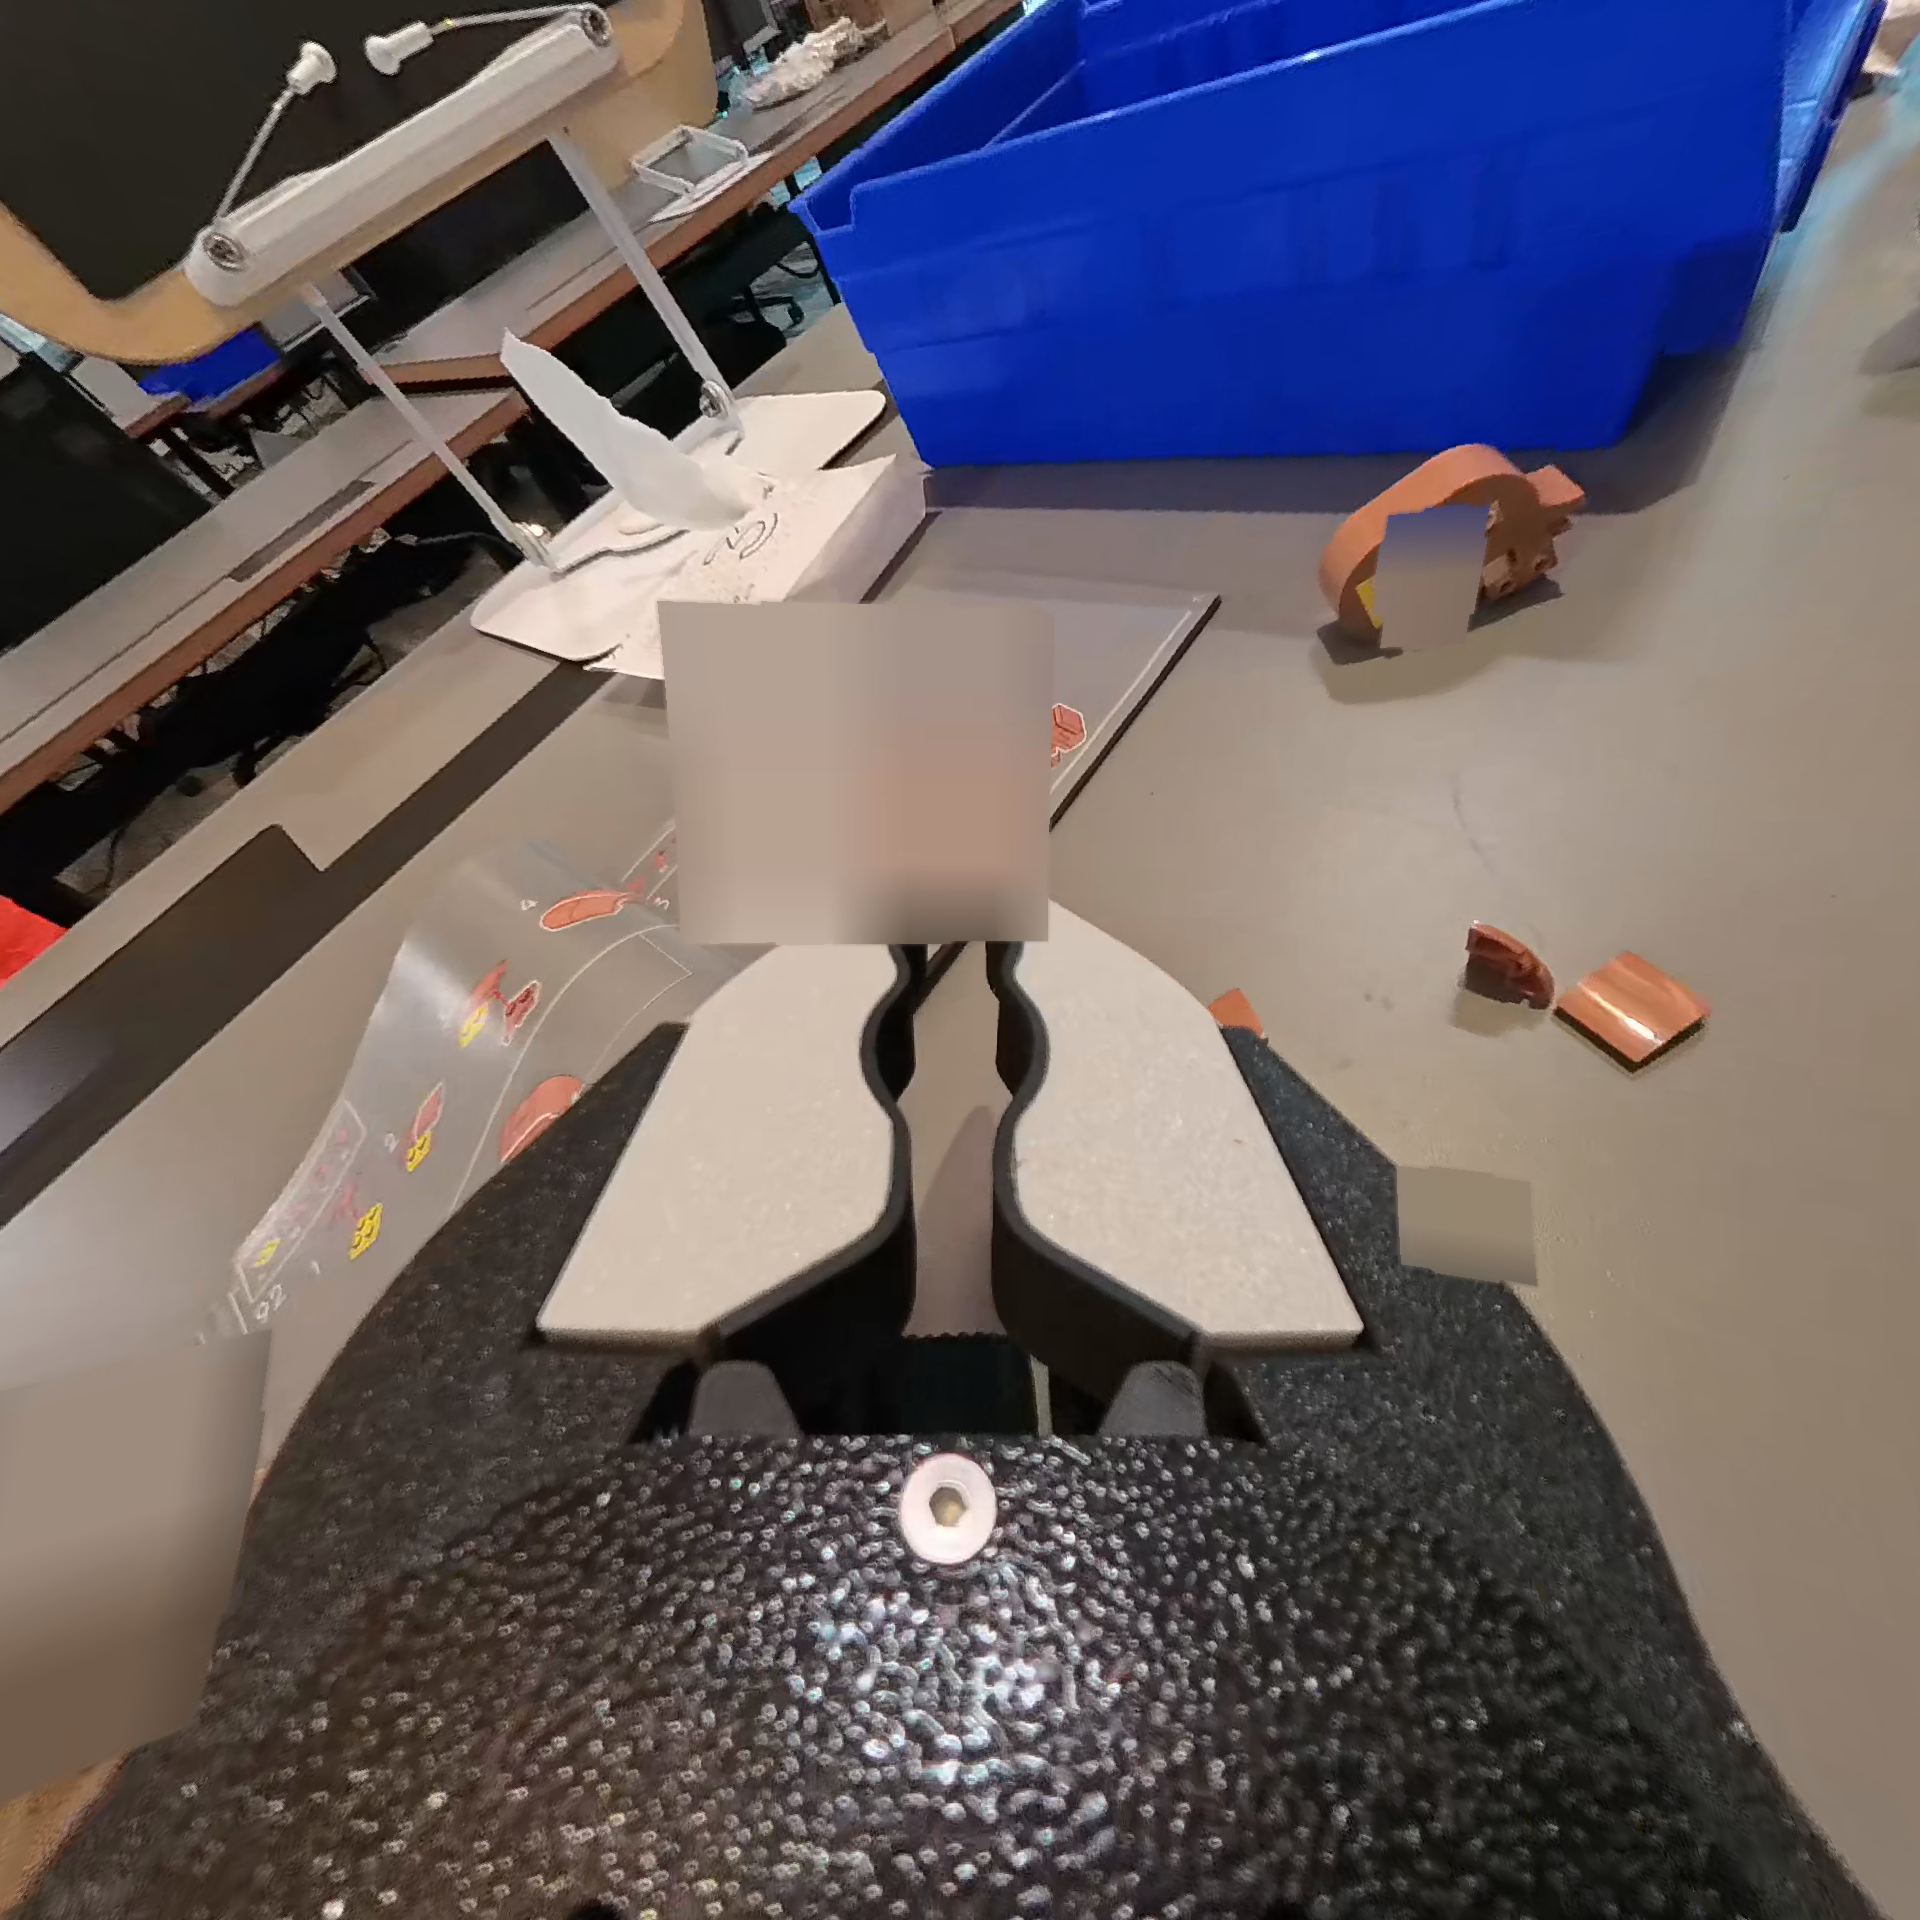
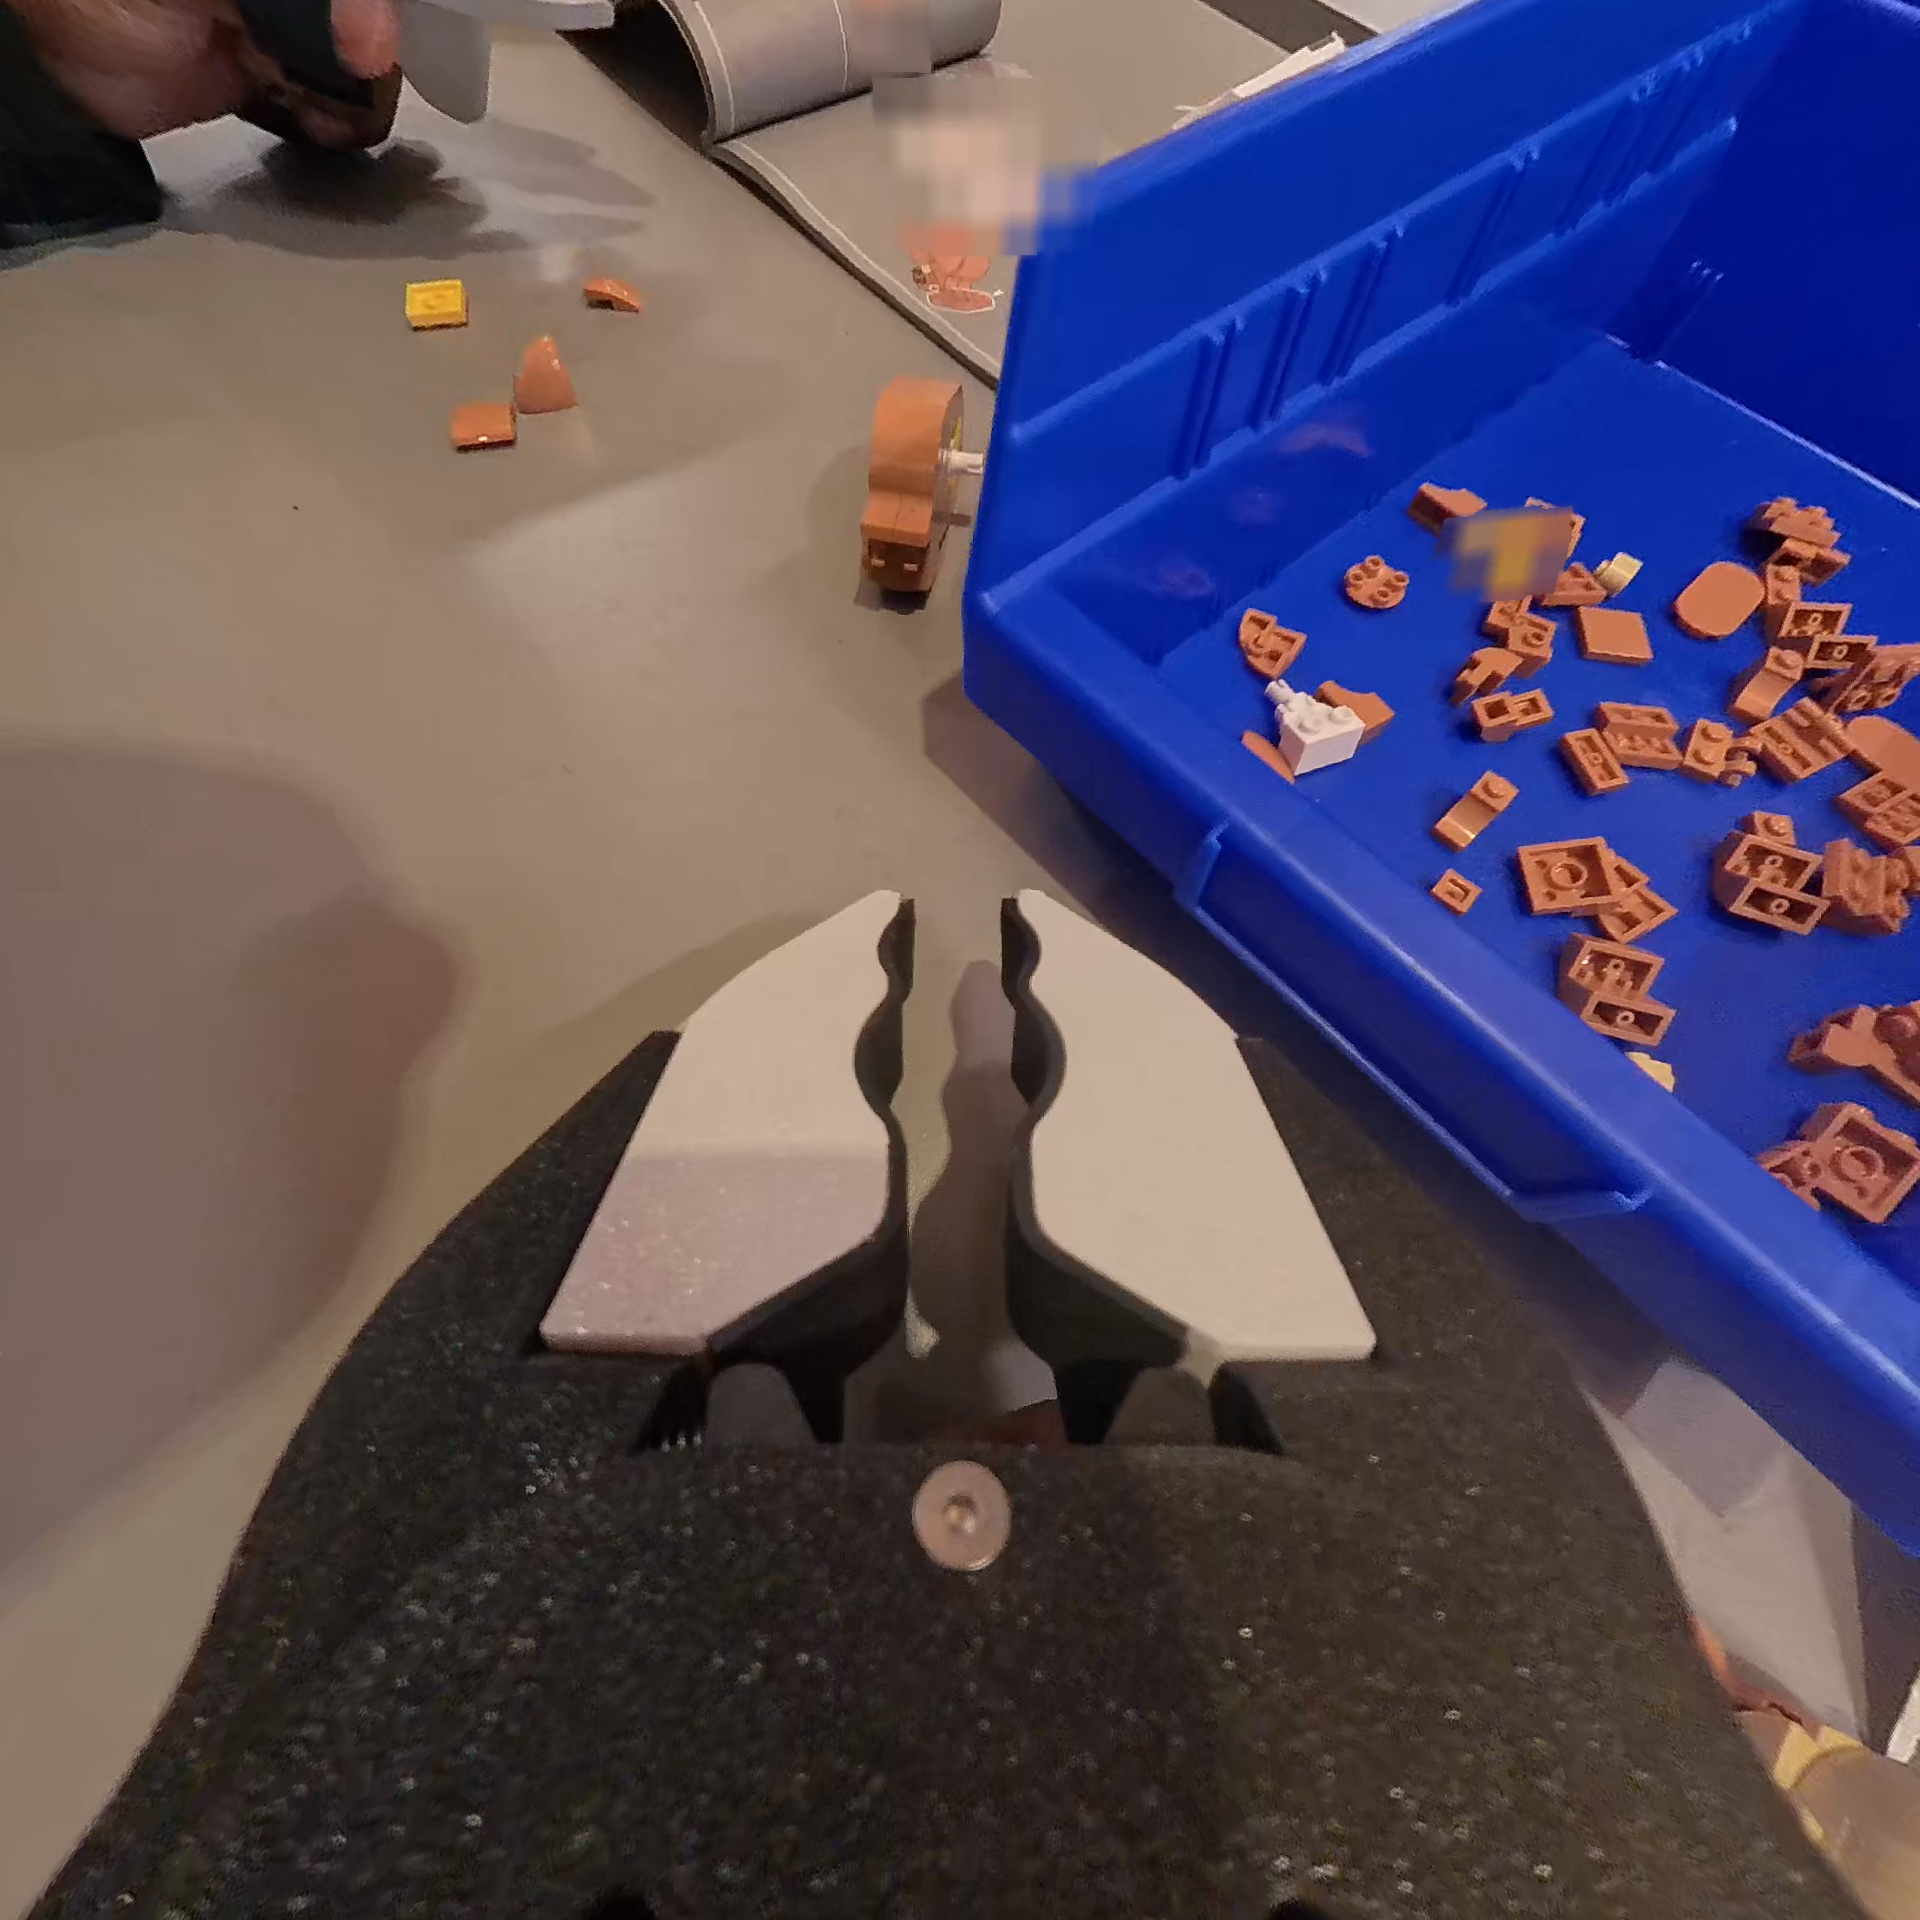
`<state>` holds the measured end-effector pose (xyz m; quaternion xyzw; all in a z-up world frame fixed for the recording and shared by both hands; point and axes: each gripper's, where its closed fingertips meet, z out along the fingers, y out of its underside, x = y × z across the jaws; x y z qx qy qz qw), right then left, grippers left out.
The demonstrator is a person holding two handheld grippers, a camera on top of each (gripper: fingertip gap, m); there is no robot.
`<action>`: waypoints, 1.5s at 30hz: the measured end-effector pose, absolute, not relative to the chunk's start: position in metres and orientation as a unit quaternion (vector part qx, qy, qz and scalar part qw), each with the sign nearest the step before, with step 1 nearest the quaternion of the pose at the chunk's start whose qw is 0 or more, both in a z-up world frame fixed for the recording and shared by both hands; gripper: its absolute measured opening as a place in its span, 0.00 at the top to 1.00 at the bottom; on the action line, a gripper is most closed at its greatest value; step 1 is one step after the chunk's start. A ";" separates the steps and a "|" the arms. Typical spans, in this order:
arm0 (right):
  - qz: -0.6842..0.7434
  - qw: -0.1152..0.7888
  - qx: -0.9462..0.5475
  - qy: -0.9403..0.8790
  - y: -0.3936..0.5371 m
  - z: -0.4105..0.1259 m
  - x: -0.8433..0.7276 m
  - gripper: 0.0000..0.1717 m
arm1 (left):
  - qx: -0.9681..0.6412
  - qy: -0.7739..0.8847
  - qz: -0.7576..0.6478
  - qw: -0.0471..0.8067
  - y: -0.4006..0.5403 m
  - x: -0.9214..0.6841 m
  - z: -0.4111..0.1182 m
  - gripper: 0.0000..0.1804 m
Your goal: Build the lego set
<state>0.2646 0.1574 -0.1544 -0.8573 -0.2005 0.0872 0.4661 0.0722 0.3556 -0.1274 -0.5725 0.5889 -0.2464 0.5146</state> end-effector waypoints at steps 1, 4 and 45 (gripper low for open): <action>0.086 0.466 -0.858 -0.200 0.158 -0.155 0.265 0.91 | -0.572 0.591 -0.245 0.514 0.355 0.072 -0.128 0.94; 0.085 0.464 -0.860 -0.194 0.159 -0.155 0.266 0.91 | -0.569 0.597 -0.242 0.510 0.354 0.073 -0.130 0.94; 0.103 0.461 -0.863 -0.176 0.162 -0.155 0.269 0.91 | -0.554 0.645 -0.181 0.494 0.347 0.079 -0.148 0.94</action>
